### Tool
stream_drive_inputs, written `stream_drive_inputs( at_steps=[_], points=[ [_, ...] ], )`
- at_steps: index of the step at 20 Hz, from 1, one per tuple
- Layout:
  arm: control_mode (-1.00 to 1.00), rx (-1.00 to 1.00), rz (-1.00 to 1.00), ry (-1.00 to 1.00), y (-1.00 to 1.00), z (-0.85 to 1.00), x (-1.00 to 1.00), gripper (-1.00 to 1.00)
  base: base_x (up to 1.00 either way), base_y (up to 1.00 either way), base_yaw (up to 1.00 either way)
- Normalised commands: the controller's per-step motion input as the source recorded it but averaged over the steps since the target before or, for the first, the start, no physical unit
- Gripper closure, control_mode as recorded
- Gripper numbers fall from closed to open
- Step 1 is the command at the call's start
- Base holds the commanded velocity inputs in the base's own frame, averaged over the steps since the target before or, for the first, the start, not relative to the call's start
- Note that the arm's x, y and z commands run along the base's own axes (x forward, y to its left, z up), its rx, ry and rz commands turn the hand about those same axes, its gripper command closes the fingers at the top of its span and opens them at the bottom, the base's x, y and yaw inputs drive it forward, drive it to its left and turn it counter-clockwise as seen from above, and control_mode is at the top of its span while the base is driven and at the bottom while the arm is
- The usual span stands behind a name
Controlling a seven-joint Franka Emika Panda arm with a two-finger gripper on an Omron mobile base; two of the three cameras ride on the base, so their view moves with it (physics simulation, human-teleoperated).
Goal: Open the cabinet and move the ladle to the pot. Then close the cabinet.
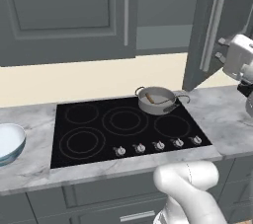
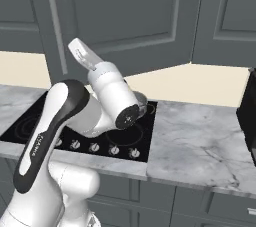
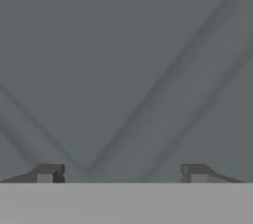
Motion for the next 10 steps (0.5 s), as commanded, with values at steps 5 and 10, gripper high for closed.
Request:
stream_drive_inputs(
  at_steps=[5,10],
  points=[
    [-1.0,0.0,0.0,0.0,0.37,0.0,0.84,-1.0,0.0,0.0,0.0],
    [-1.0,0.0,0.0,0.0,0.3,0.0,0.81,-1.0,0.0,0.0,0.0]
  ],
)
